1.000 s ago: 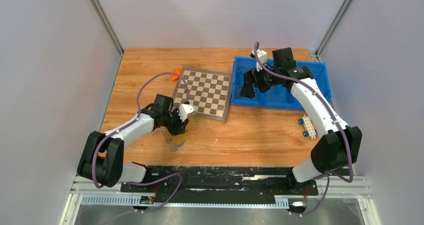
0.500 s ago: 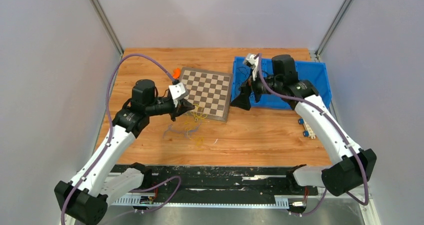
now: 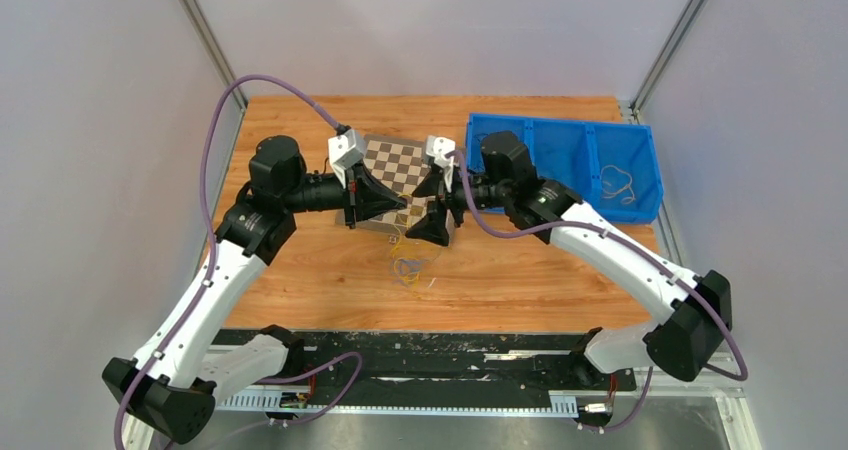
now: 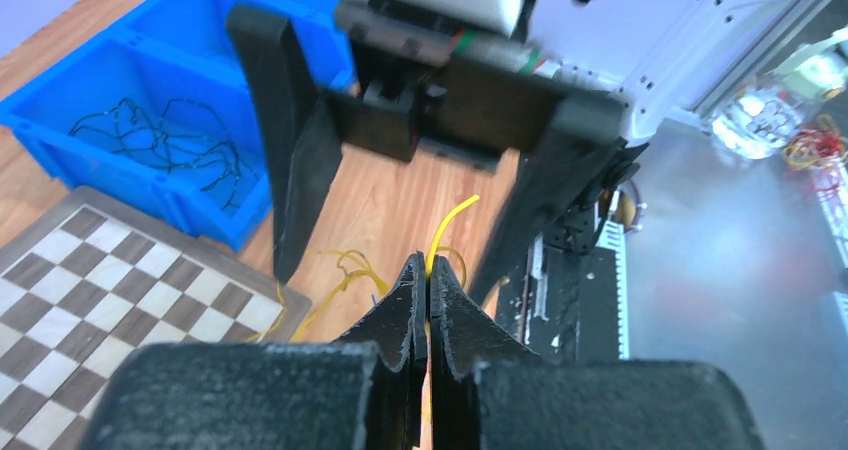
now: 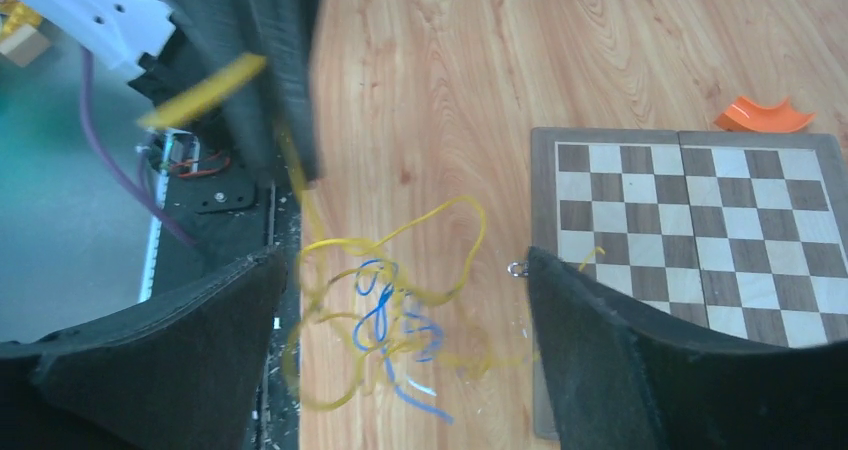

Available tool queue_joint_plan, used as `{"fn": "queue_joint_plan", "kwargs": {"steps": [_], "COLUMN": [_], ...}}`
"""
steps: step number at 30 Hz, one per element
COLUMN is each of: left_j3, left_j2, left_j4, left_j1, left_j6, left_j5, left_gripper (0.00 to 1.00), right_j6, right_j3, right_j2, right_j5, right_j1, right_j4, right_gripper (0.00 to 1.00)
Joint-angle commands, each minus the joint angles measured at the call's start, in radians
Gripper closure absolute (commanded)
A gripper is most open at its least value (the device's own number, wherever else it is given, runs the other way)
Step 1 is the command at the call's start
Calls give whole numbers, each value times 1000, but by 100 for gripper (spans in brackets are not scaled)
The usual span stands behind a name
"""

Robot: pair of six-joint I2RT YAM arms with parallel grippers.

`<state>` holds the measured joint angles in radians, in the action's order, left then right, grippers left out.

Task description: Untangle the cables

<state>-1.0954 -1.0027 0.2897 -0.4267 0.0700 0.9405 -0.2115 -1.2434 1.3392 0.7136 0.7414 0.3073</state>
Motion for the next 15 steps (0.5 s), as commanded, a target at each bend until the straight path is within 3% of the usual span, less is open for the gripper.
{"fn": "queue_joint_plan", "kwargs": {"steps": [1, 3, 4, 8, 11, 15], "left_j3": [-57, -70, -77, -137, -221, -325], "left_j2": [-5, -2, 1, 4, 6, -6], "left_j4": [-83, -86, -83, -112, -109, -112], "left_j1": [-7, -6, -4, 74, 123, 173], "left_j6": [124, 135, 138, 206, 201, 223], "left_j5": [48, 29, 20, 16, 23, 6], "left_gripper": [100, 100, 100, 100, 100, 100], "right_j6": [-10, -24, -26, -80, -123, -156], "right_j3": [12, 32, 48, 187, 322, 444], "right_j2": [47, 52, 50, 8, -19, -11], "right_j5": [-17, -17, -24, -59, -62, -81], "right_j1": [41, 58, 59, 49, 45, 36], "right_j4": [-142, -141, -140, -119, -118, -118], "right_gripper": [25, 52, 61, 85, 91, 86]}}
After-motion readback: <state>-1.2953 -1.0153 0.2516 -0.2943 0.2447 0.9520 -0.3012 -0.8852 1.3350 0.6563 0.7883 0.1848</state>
